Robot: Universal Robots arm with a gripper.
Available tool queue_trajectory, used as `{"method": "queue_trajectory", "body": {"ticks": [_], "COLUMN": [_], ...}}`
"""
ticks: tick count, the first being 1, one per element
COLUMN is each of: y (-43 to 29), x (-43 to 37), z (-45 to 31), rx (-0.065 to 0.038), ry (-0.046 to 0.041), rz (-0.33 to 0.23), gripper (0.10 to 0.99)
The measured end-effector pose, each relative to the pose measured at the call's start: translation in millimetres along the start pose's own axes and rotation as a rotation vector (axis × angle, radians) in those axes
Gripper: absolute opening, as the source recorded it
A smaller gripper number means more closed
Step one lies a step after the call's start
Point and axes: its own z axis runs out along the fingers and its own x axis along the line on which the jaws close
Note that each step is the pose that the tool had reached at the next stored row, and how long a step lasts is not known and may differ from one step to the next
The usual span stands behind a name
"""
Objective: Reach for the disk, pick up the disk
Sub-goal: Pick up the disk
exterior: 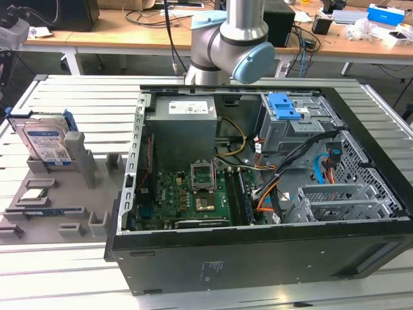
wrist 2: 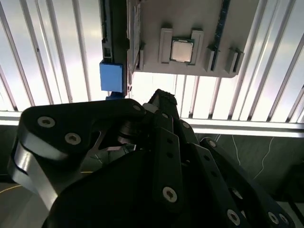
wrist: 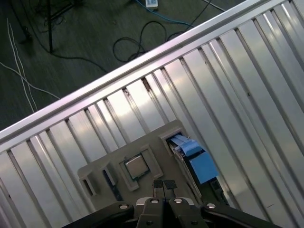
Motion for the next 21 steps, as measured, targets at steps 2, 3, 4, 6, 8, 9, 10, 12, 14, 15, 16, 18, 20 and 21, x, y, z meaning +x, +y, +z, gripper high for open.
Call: {"method": "queue_trajectory", "body": {"ticks": [2,3,4,6,8,9,10,12,14,15,16,18,20,21], "y": [0.0,0.0,0.0,0.0,0.0,0.0,0.0,0.0,0.0,0.0,0.0,0.0,0.0,0.0], "x": [0.0,0.0,0.0,0.0,0.0,0.0,0.0,0.0,0.0,0.0,0.0,0.0,0.0,0.0], "z": [0.0,0.0,0.0,0.0,0.0,0.0,0.0,0.0,0.0,0.0,0.0,0.0,0.0,0.0], "rx": [0.000,0.000,0.000,0.000,0.000,0.000,0.000,0.000,0.000,0.000,0.000,0.000,0.000,0.000], "ry": [0.0009,0.0011,0.0013,0.0021,0.0026,0.0029,0.0033,0.0039,0.0049,0.0053,0.0054,0.0061,0.0069,0.0075], "rz": [-0.023,-0.028,-0.035,-0.054,-0.066,-0.077,-0.085,-0.101,-0.126,-0.136,-0.141,-0.158,-0.180,-0.194], "gripper": [0.106,0.106,0.106,0.106,0.106,0.106,0.106,0.106,0.106,0.106,0.106,0.106,0.106,0.106]}}
